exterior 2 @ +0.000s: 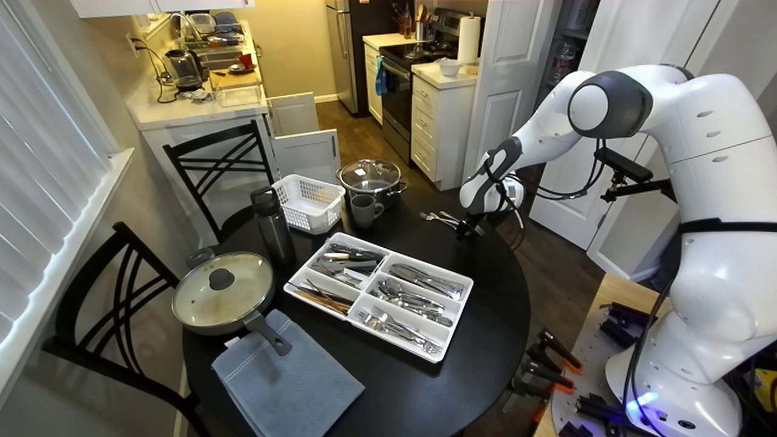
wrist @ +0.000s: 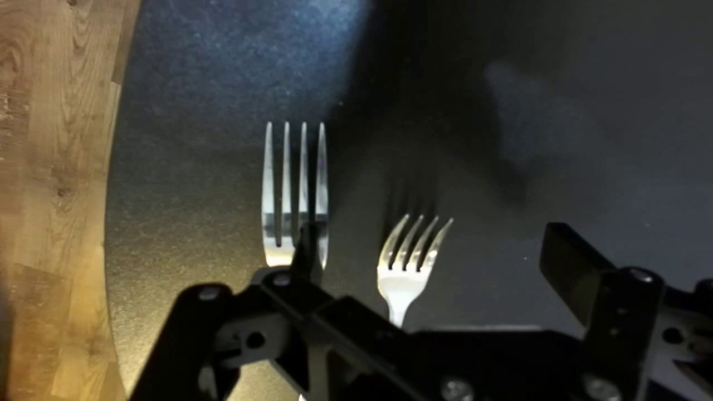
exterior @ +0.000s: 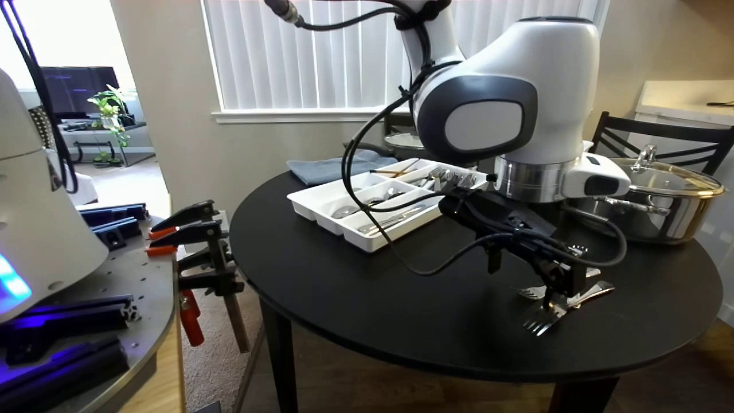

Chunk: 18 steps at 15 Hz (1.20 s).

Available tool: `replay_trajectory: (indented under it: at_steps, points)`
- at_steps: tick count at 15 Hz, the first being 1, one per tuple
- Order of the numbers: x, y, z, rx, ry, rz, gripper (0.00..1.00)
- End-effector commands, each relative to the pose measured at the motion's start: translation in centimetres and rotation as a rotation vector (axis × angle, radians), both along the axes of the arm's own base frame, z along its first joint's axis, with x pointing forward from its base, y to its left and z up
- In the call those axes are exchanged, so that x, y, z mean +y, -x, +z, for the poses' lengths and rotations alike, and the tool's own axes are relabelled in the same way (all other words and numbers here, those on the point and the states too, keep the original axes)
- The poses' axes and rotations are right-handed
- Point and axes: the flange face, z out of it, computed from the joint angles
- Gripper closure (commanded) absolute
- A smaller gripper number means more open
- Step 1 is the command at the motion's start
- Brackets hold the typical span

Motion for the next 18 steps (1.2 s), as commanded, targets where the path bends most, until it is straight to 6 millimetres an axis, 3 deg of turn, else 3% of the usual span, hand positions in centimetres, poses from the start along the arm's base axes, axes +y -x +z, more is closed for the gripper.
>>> replay_trajectory:
  at_steps: [1, 7, 18]
  points:
    - [-1.4, -0.3, 0.4, -0.013, 0.012, -0.047, 0.00]
    - [-1.8, -0.9, 1.7, -0.067, -0.060, -0.067, 0.00]
    - [-5.1, 0.4, 1.6, -0.039, 0.053, -0.034, 0.00]
